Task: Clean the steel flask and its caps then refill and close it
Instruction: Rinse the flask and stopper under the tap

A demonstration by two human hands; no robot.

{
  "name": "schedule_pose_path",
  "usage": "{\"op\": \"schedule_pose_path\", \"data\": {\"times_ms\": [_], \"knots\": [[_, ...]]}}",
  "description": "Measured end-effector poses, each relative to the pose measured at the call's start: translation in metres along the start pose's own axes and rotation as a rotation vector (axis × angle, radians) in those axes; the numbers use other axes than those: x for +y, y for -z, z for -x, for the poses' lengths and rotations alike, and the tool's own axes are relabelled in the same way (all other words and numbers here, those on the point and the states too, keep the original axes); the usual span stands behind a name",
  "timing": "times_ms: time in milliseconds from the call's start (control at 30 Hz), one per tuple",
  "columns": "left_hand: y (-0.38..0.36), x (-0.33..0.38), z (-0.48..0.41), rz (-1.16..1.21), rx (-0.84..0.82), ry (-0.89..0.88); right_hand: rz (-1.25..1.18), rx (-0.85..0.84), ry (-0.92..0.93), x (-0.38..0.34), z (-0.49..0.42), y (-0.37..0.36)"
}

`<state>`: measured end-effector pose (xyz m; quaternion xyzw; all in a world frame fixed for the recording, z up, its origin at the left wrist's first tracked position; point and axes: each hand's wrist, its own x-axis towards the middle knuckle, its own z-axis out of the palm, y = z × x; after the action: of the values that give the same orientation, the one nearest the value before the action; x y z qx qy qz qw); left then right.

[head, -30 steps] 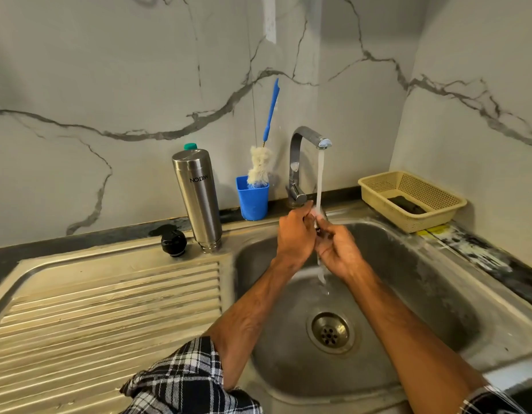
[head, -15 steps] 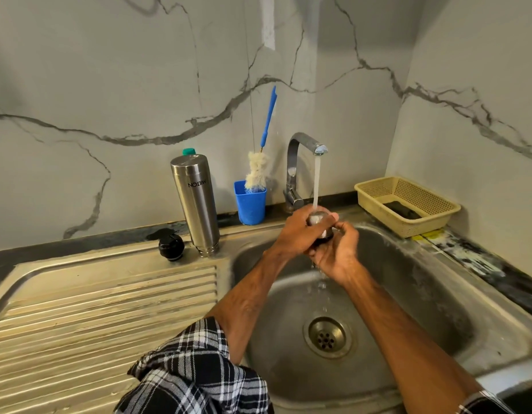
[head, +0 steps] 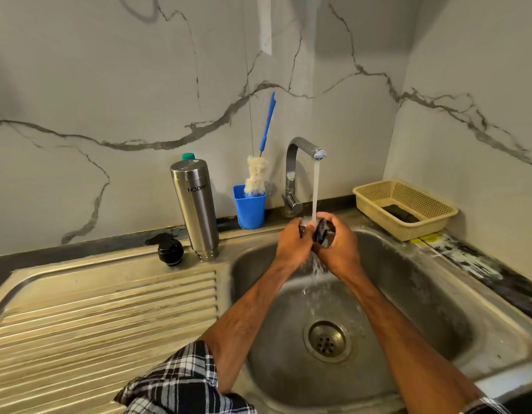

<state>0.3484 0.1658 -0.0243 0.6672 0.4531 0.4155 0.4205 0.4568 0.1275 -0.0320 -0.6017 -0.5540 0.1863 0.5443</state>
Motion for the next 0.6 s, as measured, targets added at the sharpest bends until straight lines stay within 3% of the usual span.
{"op": "schedule_pose_path", "data": {"times_ms": [133,300,467,600], "knots": [[-0.005,0.006,-0.006,0.099,-0.050,0.129,-0.063,-0.073,-0.001,-0.004,0.003,0.006],[0.000,0.010,-0.024,0.135,0.033,0.197,-0.173,-0.123,-0.049,-0.001,0.002,0.007],[-0.005,0.018,-0.016,0.245,-0.075,0.078,-0.411,-0.056,-0.226,0.000,0.001,0.015],[-0.014,0.011,-0.004,0.220,-0.128,-0.025,-0.745,-0.043,-0.421,0.008,-0.001,0.017]]}}
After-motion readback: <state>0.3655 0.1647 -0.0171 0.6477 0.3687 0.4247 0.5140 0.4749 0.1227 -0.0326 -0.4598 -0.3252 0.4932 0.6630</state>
